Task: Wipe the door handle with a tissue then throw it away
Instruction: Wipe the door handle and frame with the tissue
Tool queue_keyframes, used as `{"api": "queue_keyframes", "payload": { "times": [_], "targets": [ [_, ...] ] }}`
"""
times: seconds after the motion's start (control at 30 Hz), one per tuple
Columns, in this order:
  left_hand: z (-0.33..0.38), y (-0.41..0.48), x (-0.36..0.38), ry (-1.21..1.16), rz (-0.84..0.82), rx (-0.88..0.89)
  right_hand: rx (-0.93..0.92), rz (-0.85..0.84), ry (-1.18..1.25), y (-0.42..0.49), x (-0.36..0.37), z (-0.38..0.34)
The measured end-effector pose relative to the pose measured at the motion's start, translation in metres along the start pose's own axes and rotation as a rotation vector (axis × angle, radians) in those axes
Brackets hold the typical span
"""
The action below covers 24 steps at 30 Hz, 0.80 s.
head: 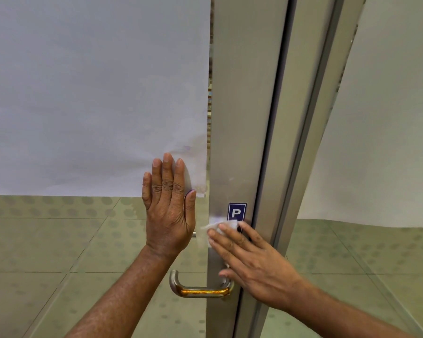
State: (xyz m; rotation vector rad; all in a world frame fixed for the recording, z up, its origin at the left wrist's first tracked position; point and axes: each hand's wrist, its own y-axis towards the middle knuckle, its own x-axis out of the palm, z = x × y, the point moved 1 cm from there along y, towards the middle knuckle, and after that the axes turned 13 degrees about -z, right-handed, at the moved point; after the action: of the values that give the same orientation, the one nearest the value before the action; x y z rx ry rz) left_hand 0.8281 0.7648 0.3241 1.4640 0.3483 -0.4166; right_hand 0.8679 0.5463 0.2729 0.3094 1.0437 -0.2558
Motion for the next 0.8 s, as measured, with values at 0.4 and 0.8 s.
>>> {"api": "queue_keyframes", "payload": {
  "times": [0.4, 0.8],
  "targets": [
    [0.000, 0.000, 0.001, 0.007, 0.023, 0.004, 0.145, 0.097, 0.036, 0.012, -0.019, 0.002],
    [0.001, 0.001, 0.003, 0.023, 0.054, 0.008, 0.148, 0.087, 0.046, -0.001, -0.016, -0.002]
  ]
}}
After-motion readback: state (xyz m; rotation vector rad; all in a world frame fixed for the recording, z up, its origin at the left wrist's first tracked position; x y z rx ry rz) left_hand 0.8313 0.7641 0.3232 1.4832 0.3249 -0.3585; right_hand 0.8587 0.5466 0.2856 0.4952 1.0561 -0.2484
